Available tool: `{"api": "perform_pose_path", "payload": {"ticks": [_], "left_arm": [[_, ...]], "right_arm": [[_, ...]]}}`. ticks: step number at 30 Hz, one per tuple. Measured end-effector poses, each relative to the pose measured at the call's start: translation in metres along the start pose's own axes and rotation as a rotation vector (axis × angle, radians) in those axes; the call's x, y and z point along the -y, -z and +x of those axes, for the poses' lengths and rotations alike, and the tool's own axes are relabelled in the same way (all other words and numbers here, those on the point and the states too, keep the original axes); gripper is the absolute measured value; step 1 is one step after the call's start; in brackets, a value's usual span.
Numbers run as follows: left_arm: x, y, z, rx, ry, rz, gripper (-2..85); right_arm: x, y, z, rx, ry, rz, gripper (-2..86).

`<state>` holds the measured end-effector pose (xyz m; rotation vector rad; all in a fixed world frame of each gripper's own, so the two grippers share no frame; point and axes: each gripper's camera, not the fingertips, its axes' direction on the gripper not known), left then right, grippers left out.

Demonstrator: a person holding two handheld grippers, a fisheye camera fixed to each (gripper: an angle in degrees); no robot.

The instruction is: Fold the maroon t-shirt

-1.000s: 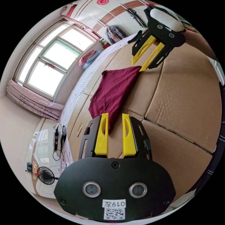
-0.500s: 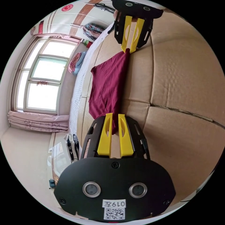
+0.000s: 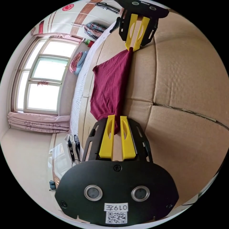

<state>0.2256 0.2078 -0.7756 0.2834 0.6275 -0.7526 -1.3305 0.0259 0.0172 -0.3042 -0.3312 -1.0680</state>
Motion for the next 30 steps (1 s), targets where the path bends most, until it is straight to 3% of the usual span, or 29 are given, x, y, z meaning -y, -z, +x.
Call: {"api": "perform_pose_path", "payload": {"ticks": [4, 7, 9, 11, 12, 13, 15, 18, 21, 24, 30], "left_arm": [[-0.027, 0.006, -0.007, 0.022, 0.111, -0.064, 1.0], [-0.061, 0.022, -0.026, -0.024, 0.418, -0.1, 1.0], [-0.09, 0.036, -0.048, -0.208, 0.817, -0.071, 1.0], [-0.099, 0.042, -0.053, -0.408, 1.022, 0.006, 1.0], [-0.099, 0.045, -0.051, -0.491, 1.108, 0.079, 1.0], [-0.097, 0.047, -0.051, -0.511, 1.14, 0.105, 1.0], [-0.081, 0.054, -0.047, -0.445, 1.109, 0.083, 1.0], [-0.069, 0.059, -0.046, -0.257, 1.03, -0.049, 1.0], [-0.084, 0.064, -0.051, -0.34, 1.07, 0.004, 1.0], [-0.096, 0.061, -0.056, -0.486, 1.063, 0.036, 0.9], [-0.113, 0.07, -0.07, -0.417, 1.054, 0.029, 0.9]], "right_arm": [[-0.032, -0.006, -0.003, 0.024, -0.136, -0.023, 5.6], [-0.066, -0.005, 0.011, 0.15, -0.463, -0.024, 2.3], [-0.084, -0.003, 0.02, 0.255, -0.714, 0.016, 1.0], [-0.1, -0.003, 0.027, 0.427, -1.071, 0.132, -0.1], [-0.1, -0.003, 0.027, 0.487, -1.112, 0.167, -0.2], [-0.094, -0.004, 0.025, 0.577, -1.122, 0.213, -0.4], [-0.082, -0.003, 0.022, 0.537, -1.128, 0.184, -0.6], [-0.072, -0.001, 0.013, 0.298, -1.19, 0.028, -0.7], [-0.073, 0.005, -0.003, 0.156, -1.195, 0.019, -0.9], [-0.081, -0.001, -0.01, 0.229, -1.207, 0.013, -1.0], [-0.113, -0.018, 0.003, 0.356, -1.278, 0.008, -1.0]]}}
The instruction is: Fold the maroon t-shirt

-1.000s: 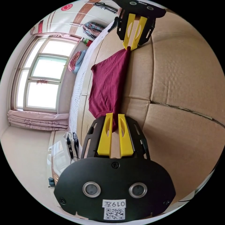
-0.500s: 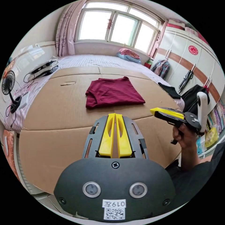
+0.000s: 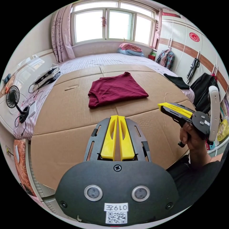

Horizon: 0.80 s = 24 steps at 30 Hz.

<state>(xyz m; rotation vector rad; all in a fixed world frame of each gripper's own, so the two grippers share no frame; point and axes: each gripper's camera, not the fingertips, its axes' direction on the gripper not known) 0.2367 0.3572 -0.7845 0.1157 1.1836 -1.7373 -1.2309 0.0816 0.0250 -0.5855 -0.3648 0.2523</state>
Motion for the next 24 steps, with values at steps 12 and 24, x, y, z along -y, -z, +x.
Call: {"api": "perform_pose_path", "payload": {"ticks": [12, 24], "left_arm": [[0.012, 0.005, -0.017, -0.009, -0.051, 0.022, 1.1], [0.024, 0.004, -0.018, 0.024, -0.07, -0.018, 1.1]], "right_arm": [[0.005, -0.003, 0.024, 0.14, 0.112, 0.011, -1.0], [-0.002, -0.003, 0.047, 0.156, 0.146, 0.042, -1.0]]}}
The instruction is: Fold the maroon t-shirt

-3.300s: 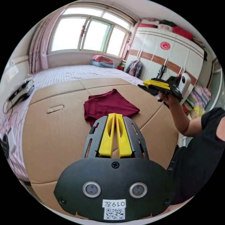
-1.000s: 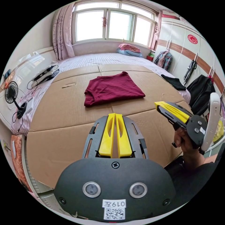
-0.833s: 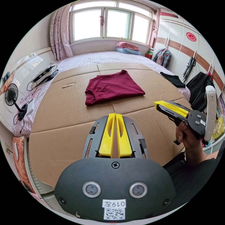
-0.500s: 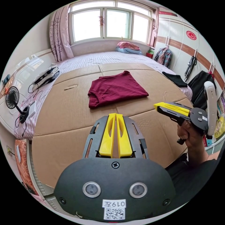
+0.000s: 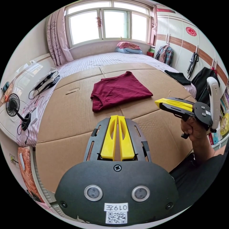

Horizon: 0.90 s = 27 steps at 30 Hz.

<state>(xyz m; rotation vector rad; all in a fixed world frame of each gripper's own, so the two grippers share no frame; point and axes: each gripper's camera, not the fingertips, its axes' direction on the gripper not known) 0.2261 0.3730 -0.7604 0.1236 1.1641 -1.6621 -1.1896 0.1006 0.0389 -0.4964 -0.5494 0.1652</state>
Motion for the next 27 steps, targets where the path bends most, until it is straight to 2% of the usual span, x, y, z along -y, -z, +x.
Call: {"api": "perform_pose_path", "payload": {"ticks": [3, 7, 17, 23, 27], "left_arm": [[0.005, 0.001, 0.004, -0.009, -0.017, 0.007, 1.2], [0.01, 0.0, 0.011, -0.02, -0.04, 0.017, 1.1], [0.021, -0.01, 0.033, 0.003, -0.172, 0.015, 1.0], [0.031, -0.019, 0.03, -0.03, -0.138, 0.009, 1.7], [0.041, -0.025, 0.037, 0.063, -0.221, 0.001, 3.6]], "right_arm": [[-0.002, 0.007, 0.007, 0.008, 0.033, 0.032, -1.0], [-0.009, 0.026, 0.012, 0.012, 0.08, 0.189, -1.0], [0.006, 0.021, 0.001, -0.009, 0.109, 0.092, -0.8], [0.017, 0.016, -0.012, -0.041, 0.111, 0.049, -0.9], [0.024, 0.01, -0.018, -0.064, 0.127, 0.0, -0.9]]}}
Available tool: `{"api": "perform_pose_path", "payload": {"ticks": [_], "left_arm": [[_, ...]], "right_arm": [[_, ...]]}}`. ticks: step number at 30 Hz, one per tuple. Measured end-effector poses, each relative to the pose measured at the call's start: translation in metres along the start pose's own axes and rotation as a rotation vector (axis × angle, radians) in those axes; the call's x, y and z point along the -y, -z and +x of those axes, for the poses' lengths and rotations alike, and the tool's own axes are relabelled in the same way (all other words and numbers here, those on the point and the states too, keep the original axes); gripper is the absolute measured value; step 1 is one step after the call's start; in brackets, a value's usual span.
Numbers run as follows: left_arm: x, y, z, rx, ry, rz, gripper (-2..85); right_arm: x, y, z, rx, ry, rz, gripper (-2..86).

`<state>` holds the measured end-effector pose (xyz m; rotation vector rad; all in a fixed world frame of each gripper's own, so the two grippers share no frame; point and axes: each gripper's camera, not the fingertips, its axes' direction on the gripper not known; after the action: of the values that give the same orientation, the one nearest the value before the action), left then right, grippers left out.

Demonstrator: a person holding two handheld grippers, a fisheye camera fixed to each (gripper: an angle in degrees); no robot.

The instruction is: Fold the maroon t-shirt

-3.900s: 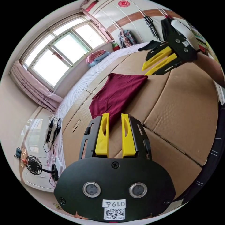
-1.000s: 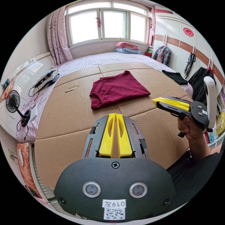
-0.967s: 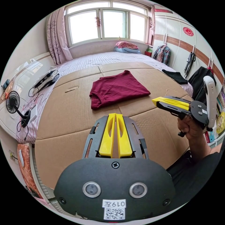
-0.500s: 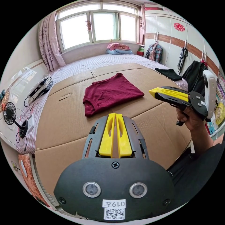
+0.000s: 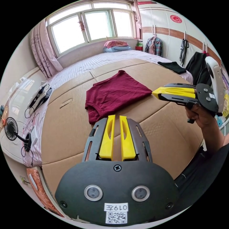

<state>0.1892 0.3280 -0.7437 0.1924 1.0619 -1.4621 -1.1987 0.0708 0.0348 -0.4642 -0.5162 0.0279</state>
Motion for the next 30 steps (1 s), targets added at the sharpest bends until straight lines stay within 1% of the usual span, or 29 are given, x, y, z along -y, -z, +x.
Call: {"api": "perform_pose_path", "payload": {"ticks": [3, 5, 9, 12, 17, 21, 25, 28, 30], "left_arm": [[0.003, -0.001, 0.011, 0.151, -0.104, 0.045, 5.7], [0.004, -0.003, 0.02, 0.183, -0.187, 0.055, 6.3], [0.009, -0.006, 0.027, 0.14, -0.297, 0.069, 7.6], [0.015, -0.016, 0.028, 0.187, -0.335, 0.033, 8.0], [0.026, -0.029, 0.023, 0.187, -0.379, -0.012, 7.5], [0.038, -0.039, 0.014, 0.207, -0.372, -0.038, 5.6], [0.048, -0.041, 0.002, 0.194, -0.347, -0.022, 2.8], [0.059, -0.038, -0.016, 0.138, -0.307, -0.023, 1.8], [0.069, -0.029, -0.036, 0.066, -0.271, 0.0, 1.5]], "right_arm": [[0.004, 0.001, -0.003, -0.001, 0.009, 0.001, -0.7], [0.006, 0.002, -0.005, 0.019, 0.006, -0.003, 0.1], [0.009, 0.003, -0.012, 0.046, 0.008, -0.014, 4.0], [0.012, 0.004, -0.022, 0.036, 0.015, -0.024, 5.5], [0.02, 0.009, -0.042, 0.044, 0.026, -0.032, 5.9], [0.026, 0.014, -0.057, 0.037, 0.04, -0.032, 5.8], [0.035, 0.013, -0.086, -0.002, 0.16, -0.029, 8.3], [0.042, 0.016, -0.106, 0.017, 0.238, -0.008, 11.3], [0.047, 0.013, -0.119, 0.016, 0.279, -0.017, 12.0]]}}
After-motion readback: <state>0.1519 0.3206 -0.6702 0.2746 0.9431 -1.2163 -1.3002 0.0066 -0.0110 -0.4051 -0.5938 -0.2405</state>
